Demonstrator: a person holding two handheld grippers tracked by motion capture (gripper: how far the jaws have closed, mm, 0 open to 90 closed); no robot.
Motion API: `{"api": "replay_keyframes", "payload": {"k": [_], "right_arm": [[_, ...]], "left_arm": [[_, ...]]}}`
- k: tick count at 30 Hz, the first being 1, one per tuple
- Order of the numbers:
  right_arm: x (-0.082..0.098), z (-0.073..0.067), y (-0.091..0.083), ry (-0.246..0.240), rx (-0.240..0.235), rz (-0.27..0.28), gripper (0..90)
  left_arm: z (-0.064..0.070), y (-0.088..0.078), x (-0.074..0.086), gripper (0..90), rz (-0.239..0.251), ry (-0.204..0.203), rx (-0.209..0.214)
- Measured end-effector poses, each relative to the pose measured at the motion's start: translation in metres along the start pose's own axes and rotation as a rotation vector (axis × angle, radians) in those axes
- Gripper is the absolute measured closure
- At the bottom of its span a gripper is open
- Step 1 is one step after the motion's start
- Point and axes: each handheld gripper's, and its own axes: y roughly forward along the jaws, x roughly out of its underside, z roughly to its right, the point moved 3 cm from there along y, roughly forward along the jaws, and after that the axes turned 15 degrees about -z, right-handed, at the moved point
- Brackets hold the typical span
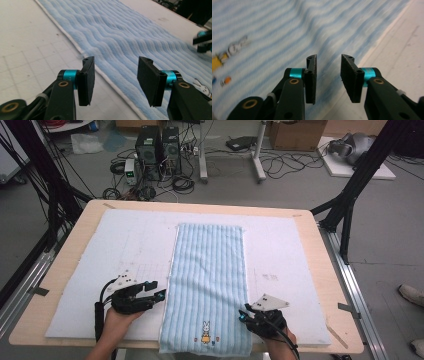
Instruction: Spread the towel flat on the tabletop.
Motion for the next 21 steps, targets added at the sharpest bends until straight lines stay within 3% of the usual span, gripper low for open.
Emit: {"api": "replay_keyframes", "payload": {"k": [3, 5, 9, 11, 14, 21], "right_arm": [[-0.001, 0.008, -0.003, 0.059, 0.029, 0.039, 61.8], [-0.001, 0.013, -0.003, 0.080, 0.055, 0.052, 61.9], [-0.007, 0.020, 0.000, 0.104, 0.088, 0.063, 63.4], [-0.009, 0.020, 0.004, 0.103, 0.087, 0.051, 63.6], [-0.012, 0.021, 0.012, 0.104, 0.102, 0.023, 64.4], [-0.014, 0.022, 0.025, 0.112, 0.088, -0.019, 64.6]], "left_arm": [[0.007, 0.009, 0.003, 64.1, -0.058, 0.026, 0.007], [0.010, 0.016, 0.005, 66.2, -0.094, 0.034, 0.008], [0.019, 0.023, 0.005, 71.6, -0.147, 0.081, -0.022], [0.025, 0.027, 0.006, 80.7, -0.193, 0.136, -0.076], [0.029, 0.027, 0.006, 87.6, -0.200, 0.174, -0.111], [0.030, 0.016, 0.013, 89.0, -0.233, 0.191, -0.093]]}}
